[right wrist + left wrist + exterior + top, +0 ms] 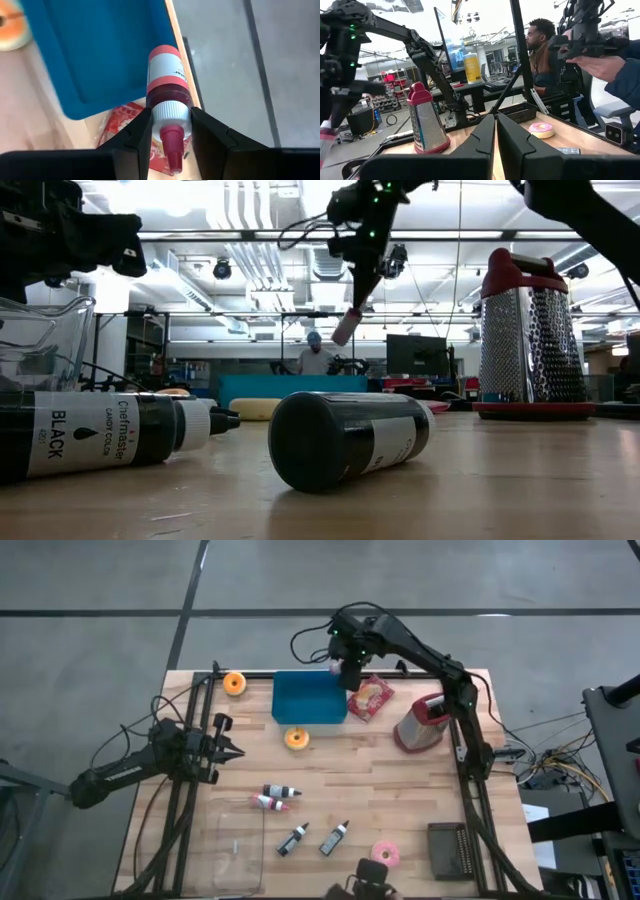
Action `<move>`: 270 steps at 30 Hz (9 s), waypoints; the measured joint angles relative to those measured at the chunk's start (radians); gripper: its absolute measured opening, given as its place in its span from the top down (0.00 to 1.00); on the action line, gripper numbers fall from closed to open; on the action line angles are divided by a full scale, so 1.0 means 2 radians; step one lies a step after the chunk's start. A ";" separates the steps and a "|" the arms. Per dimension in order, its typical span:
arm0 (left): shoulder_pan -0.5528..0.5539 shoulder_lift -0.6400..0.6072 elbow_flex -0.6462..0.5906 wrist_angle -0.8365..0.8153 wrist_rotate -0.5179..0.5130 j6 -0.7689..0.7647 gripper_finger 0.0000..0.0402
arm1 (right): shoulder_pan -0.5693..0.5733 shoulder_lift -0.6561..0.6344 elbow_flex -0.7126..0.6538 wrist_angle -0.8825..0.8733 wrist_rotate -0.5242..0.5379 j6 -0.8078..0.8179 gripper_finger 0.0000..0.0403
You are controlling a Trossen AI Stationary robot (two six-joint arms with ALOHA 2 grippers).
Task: Pick & Place Food Item
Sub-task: Put the top pink food coloring into the blue bin, then put the top black food coloring into the blue bin
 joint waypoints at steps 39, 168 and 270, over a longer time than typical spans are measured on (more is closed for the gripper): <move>0.000 0.000 0.000 0.000 0.000 0.000 0.94 | 0.031 0.062 -0.025 -0.029 -0.078 0.057 0.63; 0.000 0.005 0.000 -0.004 0.000 0.000 0.94 | 0.331 0.073 -0.644 1.235 -0.057 0.162 0.46; 0.000 0.008 0.000 -0.011 0.000 0.000 0.94 | 0.174 -0.033 -0.115 0.077 0.002 0.102 0.73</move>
